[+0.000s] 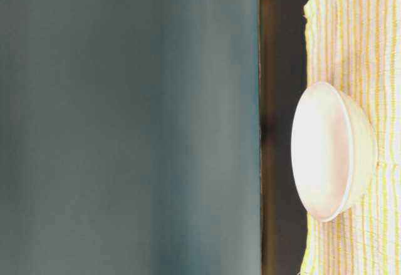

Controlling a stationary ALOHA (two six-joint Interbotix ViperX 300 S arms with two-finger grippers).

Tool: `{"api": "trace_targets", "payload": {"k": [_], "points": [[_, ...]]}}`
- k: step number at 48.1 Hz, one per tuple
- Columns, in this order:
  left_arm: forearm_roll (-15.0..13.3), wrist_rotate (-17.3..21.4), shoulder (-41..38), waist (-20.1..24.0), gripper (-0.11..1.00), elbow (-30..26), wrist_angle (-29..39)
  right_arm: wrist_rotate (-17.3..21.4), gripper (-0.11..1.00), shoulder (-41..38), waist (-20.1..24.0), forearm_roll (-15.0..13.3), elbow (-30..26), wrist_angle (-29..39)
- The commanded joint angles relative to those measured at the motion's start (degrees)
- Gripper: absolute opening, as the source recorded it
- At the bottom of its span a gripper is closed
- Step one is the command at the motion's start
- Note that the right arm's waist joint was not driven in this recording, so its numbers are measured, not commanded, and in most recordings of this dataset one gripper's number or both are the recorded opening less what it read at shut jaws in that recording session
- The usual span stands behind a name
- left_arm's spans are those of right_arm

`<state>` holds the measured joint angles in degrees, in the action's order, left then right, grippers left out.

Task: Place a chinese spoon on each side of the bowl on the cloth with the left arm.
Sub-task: 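Move the left gripper over the cloth toward the right-hand white spoon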

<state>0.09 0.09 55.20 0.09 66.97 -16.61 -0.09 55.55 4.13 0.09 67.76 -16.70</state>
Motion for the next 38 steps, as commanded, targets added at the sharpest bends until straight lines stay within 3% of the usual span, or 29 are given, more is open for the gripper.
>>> {"api": "trace_targets", "payload": {"k": [1, 5, 8, 13, 32, 38], "points": [[2.4, -3.0, -2.8, -1.5, 0.05, -0.5, 0.5, 0.0, 0.03, -0.4, 0.0, 0.1, -0.1, -0.2], [2.4, -8.3, -6.0, -1.7, 0.07, -1.6, 1.1, 0.0, 0.11, 0.3, 0.0, 0.1, 0.5, 0.8], [2.4, -13.6, -9.2, -1.7, 0.01, -3.2, 1.5, 0.1, 0.03, 1.0, 0.0, 0.1, 0.5, 2.5], [2.5, -18.9, -14.5, -1.7, 0.01, -5.9, 2.9, 0.1, 0.01, 2.3, 0.0, 0.1, 0.2, 6.2], [2.5, -27.2, -37.3, -1.8, 0.01, -23.3, 16.8, 0.7, 0.01, 4.7, 0.0, 0.1, 1.3, 10.9], [2.5, -27.5, -44.1, -1.8, 0.01, -30.1, 20.3, 0.7, 0.01, 4.9, 0.0, 0.1, 1.8, 11.0]]}}
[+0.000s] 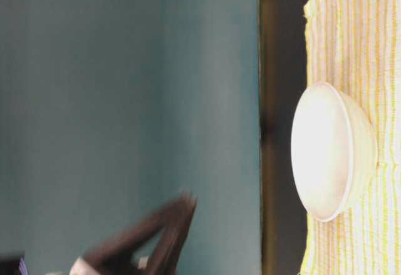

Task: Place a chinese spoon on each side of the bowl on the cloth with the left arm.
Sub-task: 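Move the left gripper over the cloth toward the right-hand white spoon, then lower the left gripper and grasp the right white spoon by its bowl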

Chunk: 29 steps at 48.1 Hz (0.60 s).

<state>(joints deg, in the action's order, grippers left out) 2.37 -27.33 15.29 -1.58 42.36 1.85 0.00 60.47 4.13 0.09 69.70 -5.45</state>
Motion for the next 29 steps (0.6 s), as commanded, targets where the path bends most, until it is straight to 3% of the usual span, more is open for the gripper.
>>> {"api": "trace_targets", "payload": {"k": [1, 8, 13, 29], "points": [[0.2, -0.1, -5.4, -0.3, 0.01, -6.7, 2.5, 0.6, 0.01, 0.1, 0.0, 0.1, -0.2, -0.3], [0.2, 0.2, -13.2, -1.4, 0.03, -14.0, 6.9, 0.6, 0.01, 1.1, 0.0, 0.1, 0.4, -0.3], [0.2, 0.8, -17.9, -2.5, 0.11, -18.7, 8.6, 0.8, 0.01, 2.1, 0.0, 0.3, 0.7, 0.0], [0.3, -2.1, -25.5, -3.4, 0.72, -25.8, 6.8, 0.9, 0.01, 4.6, 0.0, 1.2, 1.4, 2.0]]}}
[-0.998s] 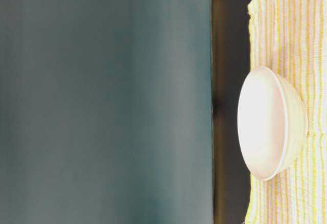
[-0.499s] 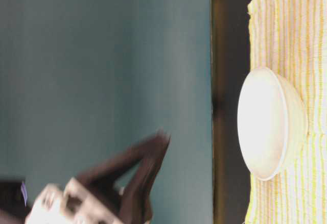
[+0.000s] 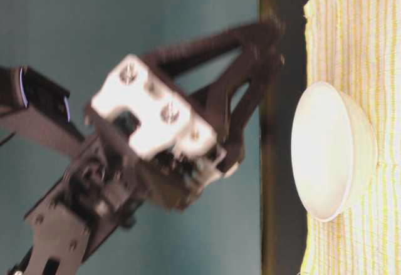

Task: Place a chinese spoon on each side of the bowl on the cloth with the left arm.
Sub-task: 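Lower the left gripper and grasp the right white spoon by its bowl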

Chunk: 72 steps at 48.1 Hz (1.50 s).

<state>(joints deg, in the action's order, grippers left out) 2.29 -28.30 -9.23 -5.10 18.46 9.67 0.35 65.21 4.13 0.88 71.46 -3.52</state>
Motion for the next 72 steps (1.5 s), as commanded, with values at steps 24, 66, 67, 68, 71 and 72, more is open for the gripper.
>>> {"api": "trace_targets", "payload": {"k": [24, 66, 67, 68, 71, 72], "points": [[0.3, -7.1, -11.3, -0.7, 0.83, -5.5, -5.6, 0.4, 0.01, -0.2, 0.0, 0.5, -0.3, 0.2], [0.3, -7.1, -20.0, -2.3, 0.75, -11.3, -6.9, 0.4, 0.01, -0.1, 0.0, 0.5, 0.1, 0.4], [0.3, -7.0, -20.0, -2.3, 0.75, -11.5, -6.9, 0.4, 0.01, -0.2, 0.0, 0.5, 0.1, 0.4], [0.3, -7.0, -20.0, -2.2, 0.75, -11.6, -6.9, 0.4, 0.01, -0.1, 0.0, 0.4, 0.1, 0.4], [0.3, -7.0, -20.1, -2.2, 0.75, -11.6, -6.8, 0.4, 0.01, -0.1, 0.0, 0.4, 0.1, 0.4], [0.3, -7.0, -20.1, -2.3, 0.74, -11.6, -6.9, 0.4, 0.01, -0.1, 0.0, 0.4, 0.1, 0.4]]}}
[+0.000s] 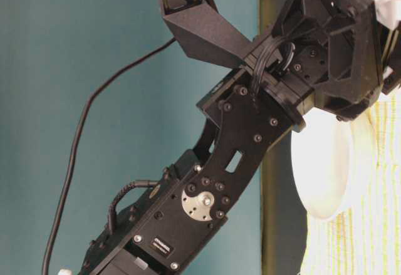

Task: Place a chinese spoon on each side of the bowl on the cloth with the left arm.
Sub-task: 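Lower the left gripper and grasp the right white spoon by its bowl, then lift the spoon and carry it onto the cloth right of the bowl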

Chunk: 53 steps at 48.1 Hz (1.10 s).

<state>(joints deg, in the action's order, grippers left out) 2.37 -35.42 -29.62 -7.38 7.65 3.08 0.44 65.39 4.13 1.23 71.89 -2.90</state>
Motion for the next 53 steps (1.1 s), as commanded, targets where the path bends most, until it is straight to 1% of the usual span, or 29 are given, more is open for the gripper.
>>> {"api": "trace_targets", "payload": {"k": [1, 9, 22, 36, 41, 45, 53], "points": [[0.2, 0.1, 0.3, 0.0, 0.74, -0.8, -0.3, 0.4, 0.01, -0.3, 0.0, 0.2, -0.3, -0.3], [0.2, 0.2, 0.3, -0.3, 0.65, -0.9, -0.3, 0.4, 0.01, -0.3, 0.0, 0.2, -0.2, -0.3], [0.2, 0.2, -0.3, -0.8, 0.44, -1.5, -0.2, 0.4, 0.01, -0.3, 0.0, 0.2, 0.0, -0.3], [0.2, 0.8, -0.3, -0.7, 0.29, -1.8, 0.4, 0.4, 0.01, -0.3, 0.0, 0.2, 0.0, -0.4], [0.2, 1.1, 0.4, -0.1, 0.18, -1.9, 0.4, 0.4, 0.01, -0.3, 0.0, 0.2, 0.0, -0.3], [0.2, 1.6, 1.6, 0.5, 0.08, -2.1, 1.9, 0.4, 0.01, -0.3, 0.0, 0.2, 0.0, -0.3], [0.2, 3.0, 5.0, 1.3, 0.08, -3.6, 7.9, 0.4, 0.01, -0.4, 0.0, 0.1, 0.0, -0.3]]}}
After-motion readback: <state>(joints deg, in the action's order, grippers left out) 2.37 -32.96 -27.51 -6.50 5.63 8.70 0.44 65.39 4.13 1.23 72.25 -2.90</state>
